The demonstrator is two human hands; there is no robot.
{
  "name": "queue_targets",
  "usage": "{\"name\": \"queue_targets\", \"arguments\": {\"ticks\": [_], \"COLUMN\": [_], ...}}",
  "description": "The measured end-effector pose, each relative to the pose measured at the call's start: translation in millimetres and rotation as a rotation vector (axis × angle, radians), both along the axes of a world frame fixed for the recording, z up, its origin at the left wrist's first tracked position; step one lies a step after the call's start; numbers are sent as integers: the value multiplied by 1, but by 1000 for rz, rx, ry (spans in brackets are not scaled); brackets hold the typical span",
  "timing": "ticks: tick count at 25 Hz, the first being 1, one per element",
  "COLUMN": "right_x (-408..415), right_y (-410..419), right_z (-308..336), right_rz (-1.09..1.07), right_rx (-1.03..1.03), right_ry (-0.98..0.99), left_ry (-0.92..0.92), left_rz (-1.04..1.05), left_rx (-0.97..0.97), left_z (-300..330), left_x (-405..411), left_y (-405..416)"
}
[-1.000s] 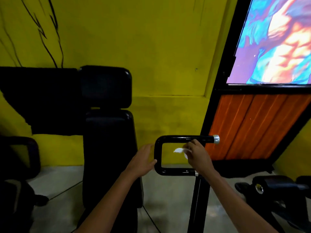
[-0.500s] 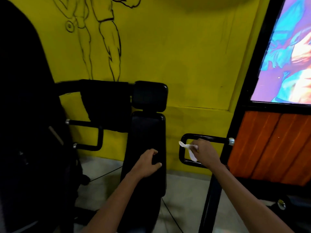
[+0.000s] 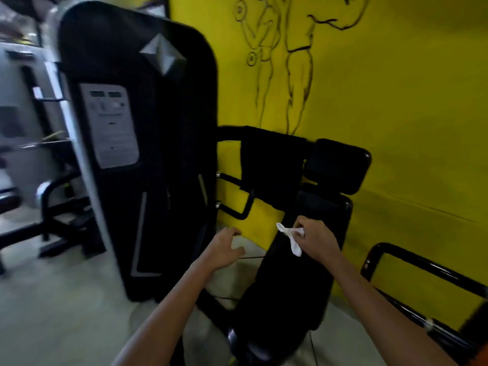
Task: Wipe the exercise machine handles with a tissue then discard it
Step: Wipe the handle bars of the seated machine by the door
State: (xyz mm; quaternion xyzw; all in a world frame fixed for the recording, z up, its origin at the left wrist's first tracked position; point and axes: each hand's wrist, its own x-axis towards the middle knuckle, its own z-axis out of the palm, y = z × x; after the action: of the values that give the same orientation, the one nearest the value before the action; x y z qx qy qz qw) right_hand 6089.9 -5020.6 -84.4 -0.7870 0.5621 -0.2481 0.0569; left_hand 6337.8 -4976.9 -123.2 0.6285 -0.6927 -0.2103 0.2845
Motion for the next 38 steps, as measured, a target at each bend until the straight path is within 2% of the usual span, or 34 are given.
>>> {"name": "queue_targets", "arguments": {"ticks": [5, 11, 18, 24, 28, 32, 38], "right_x": [94, 226, 338, 406, 438, 457, 485], "right_y": [11, 90, 210, 286, 307, 299, 233], "right_z": [-6, 6, 16, 9, 0, 2, -2], "right_rz": [222, 622, 827, 815, 723, 636, 436], "right_rx": [4, -5, -42, -46, 0, 10, 12], "right_ry": [7, -27, -42, -65, -128, -128, -126], "left_ry": [-29, -33, -44, -14, -33, -23, -49], "left_rz": [311, 723, 936, 909, 828, 749, 583], "left_rx": [3, 8, 8, 27, 28, 31, 24], "left_z": [1, 9, 15, 12, 18, 21, 16], "left_x": [59, 142, 207, 270, 320, 357, 412], "left_y": [91, 233, 380, 458, 477, 458, 371]}}
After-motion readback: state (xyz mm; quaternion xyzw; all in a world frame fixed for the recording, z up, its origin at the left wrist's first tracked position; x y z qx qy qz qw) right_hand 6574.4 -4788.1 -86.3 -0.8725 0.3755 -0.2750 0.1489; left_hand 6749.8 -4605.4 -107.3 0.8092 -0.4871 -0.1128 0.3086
